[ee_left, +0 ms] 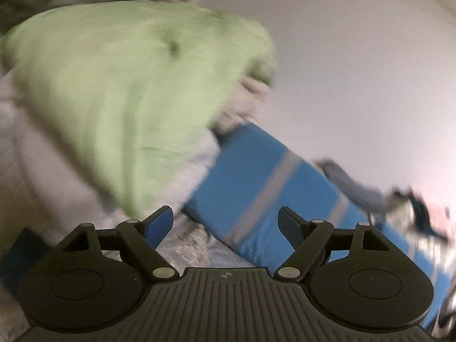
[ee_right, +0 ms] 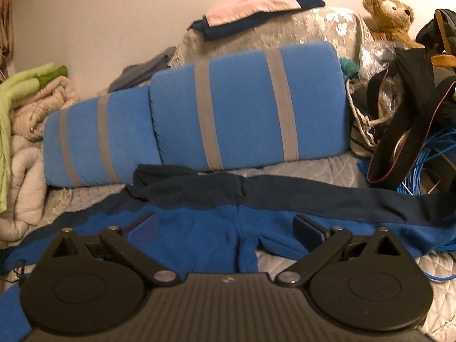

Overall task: Fold clothes
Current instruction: 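Move both tools back over the jacket toward the dark collar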

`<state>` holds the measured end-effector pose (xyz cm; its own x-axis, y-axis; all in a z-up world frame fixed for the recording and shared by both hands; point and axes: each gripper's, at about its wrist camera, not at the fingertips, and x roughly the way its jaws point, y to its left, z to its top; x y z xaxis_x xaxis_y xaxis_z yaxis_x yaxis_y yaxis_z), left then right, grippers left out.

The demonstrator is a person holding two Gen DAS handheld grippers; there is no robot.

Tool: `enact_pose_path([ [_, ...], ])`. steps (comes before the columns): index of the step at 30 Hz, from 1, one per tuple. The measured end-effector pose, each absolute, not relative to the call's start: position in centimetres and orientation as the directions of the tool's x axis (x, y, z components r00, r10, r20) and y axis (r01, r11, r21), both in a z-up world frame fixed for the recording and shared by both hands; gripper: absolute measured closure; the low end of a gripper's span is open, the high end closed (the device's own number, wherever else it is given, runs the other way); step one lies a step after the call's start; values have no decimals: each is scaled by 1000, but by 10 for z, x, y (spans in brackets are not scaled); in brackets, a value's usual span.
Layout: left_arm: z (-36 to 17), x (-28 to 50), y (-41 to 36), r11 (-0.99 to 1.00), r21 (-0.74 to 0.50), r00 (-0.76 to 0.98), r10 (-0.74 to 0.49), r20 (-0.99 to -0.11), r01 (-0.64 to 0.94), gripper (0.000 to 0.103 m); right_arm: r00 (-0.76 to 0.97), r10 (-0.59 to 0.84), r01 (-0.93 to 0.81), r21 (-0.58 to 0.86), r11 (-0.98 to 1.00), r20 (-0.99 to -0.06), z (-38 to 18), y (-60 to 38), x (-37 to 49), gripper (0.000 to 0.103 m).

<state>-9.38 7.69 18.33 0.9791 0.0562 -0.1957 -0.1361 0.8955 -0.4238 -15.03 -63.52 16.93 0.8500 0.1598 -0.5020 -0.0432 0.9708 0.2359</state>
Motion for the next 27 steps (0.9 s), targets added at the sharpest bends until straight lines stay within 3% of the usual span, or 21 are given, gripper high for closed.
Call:
enact_pose_path([
  [8,208,-64,3,983,-176,958,-91,-273,43,22,829,126,-30,182,983,-545,171,-644,-134,0],
  [12,216,-59,-30,980,-94,914,-197,-355,174,22,813,114,-38,143,989,-571,177,-654,-123,0],
  [17,229,-50,-49,972,-4,860,-209,-466,234,22,786,88,-38,94,995,-612,188,-676,-109,0],
  [27,287,-51,-39,971,51,869,-185,-459,233,22,829,-22,87,89,992,-558,265,-751,-96,0],
])
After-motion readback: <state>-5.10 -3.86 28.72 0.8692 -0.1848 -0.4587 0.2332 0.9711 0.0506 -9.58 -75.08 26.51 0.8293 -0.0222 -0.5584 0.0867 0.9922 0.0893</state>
